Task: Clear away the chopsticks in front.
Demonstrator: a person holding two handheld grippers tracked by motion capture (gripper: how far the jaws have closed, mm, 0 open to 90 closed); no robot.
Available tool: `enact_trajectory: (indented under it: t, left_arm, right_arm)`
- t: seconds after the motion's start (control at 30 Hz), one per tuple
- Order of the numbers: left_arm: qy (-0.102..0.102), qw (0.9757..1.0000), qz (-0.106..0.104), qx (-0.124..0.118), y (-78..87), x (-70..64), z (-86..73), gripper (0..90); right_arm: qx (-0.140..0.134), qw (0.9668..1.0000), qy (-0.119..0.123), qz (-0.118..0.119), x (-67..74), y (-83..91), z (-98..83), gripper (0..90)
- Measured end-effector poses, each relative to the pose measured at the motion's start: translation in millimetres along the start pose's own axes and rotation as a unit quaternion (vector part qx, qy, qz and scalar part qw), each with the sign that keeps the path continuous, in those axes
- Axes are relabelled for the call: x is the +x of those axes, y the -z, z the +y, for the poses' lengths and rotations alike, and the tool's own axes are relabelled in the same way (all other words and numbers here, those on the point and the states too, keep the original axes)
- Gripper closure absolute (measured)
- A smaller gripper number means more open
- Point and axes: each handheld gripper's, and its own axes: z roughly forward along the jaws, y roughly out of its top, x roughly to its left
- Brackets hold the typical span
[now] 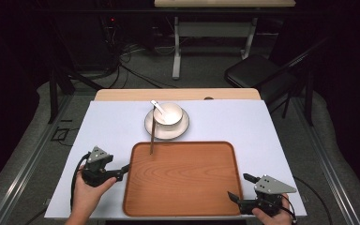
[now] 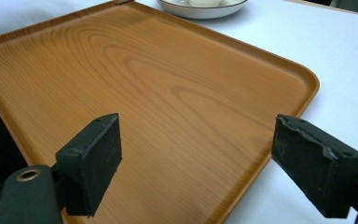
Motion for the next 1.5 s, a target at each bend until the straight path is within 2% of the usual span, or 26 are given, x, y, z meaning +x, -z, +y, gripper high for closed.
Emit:
enact_trajectory:
  t: [0.2, 0.4, 0.57, 0.8, 0.87, 1.17, 1.33, 1.5]
  left_arm:
    - [0.000, 1.0000, 0.005, -0.008, -5.5, 4.3, 17.3, 31.8]
    - [0.001, 0.9998, 0.011, -0.018, -11.8, 9.8, 34.3, 33.8]
    - [-0.011, 0.9996, 0.022, -0.014, -19.0, 12.4, 46.0, 33.4]
    - [-0.007, 0.9994, 0.030, -0.013, -27.0, 15.6, 55.1, 32.3]
    - [0.000, 0.9995, 0.030, -0.012, -31.0, 18.1, 59.7, 32.5]
    - [0.006, 0.9993, 0.036, -0.011, -38.9, 24.4, 72.5, 33.2]
    - [0.024, 0.9993, 0.024, -0.015, -44.8, 29.6, 84.1, 34.8]
    - [0.032, 0.9990, 0.026, -0.017, -50.2, 30.2, 91.4, 35.5]
  right_arm:
    - [-0.002, 1.0000, -0.002, -0.001, -0.7, 1.0, -0.6, 15.5]
    - [-0.002, 1.0000, -0.003, -0.001, -0.9, 1.2, -0.5, 15.4]
    - [-0.002, 1.0000, -0.004, 0.000, -1.0, 0.8, -0.4, 15.4]
    - [-0.003, 1.0000, -0.004, 0.001, -1.0, 0.7, -0.3, 15.3]
    - [-0.003, 1.0000, -0.004, 0.001, -0.9, 0.8, -0.3, 15.2]
    - [-0.004, 1.0000, -0.002, 0.002, -0.9, 0.7, -0.3, 15.3]
    - [-0.004, 1.0000, -0.002, 0.002, -0.8, 0.7, -0.3, 15.2]
    - [-0.004, 1.0000, -0.002, 0.002, -0.9, 0.6, -0.3, 15.2]
